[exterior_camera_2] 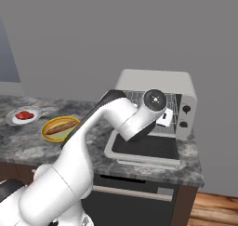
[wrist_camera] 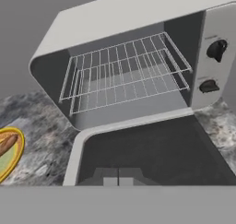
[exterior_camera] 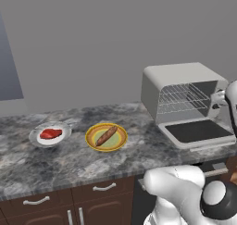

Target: Open the toaster oven door. Place the baguette on the bottom rack in the toaster oven and place the steak on the top rack.

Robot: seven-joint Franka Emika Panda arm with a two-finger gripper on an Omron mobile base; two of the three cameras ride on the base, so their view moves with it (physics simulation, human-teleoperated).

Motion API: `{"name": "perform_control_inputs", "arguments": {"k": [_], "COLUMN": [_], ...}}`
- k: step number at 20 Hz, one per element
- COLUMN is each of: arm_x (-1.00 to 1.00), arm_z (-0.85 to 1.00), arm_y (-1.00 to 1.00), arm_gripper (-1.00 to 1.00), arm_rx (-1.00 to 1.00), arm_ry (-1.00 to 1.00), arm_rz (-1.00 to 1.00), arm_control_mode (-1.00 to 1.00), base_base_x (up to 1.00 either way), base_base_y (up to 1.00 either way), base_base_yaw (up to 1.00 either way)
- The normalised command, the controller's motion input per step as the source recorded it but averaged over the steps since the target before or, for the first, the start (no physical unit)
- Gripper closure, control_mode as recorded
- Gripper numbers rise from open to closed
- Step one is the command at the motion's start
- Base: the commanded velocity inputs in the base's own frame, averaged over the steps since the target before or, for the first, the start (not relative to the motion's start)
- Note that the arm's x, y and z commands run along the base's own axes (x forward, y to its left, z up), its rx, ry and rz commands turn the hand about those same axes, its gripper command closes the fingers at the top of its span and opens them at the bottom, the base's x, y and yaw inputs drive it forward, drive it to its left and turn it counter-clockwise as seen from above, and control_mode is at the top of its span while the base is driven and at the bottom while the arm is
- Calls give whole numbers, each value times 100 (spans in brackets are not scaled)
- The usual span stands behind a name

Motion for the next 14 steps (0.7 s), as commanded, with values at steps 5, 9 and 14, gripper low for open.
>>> {"name": "perform_control_inputs", "arguments": {"k": [5,9,14], "arm_x": [13,13,13], "arm_z": [-20,-44,-26], "arm_y": [0,0,0], "arm_gripper": [100,100,100], "arm_rx": [0,0,0], "arm_ry": [10,9,2], "arm_rz": [8,10,11], "arm_control_mode": [-100,-100,-100], "base_base_x": [0,0,0], "base_base_y": [0,0,0], "base_base_yaw": [0,0,0]}}
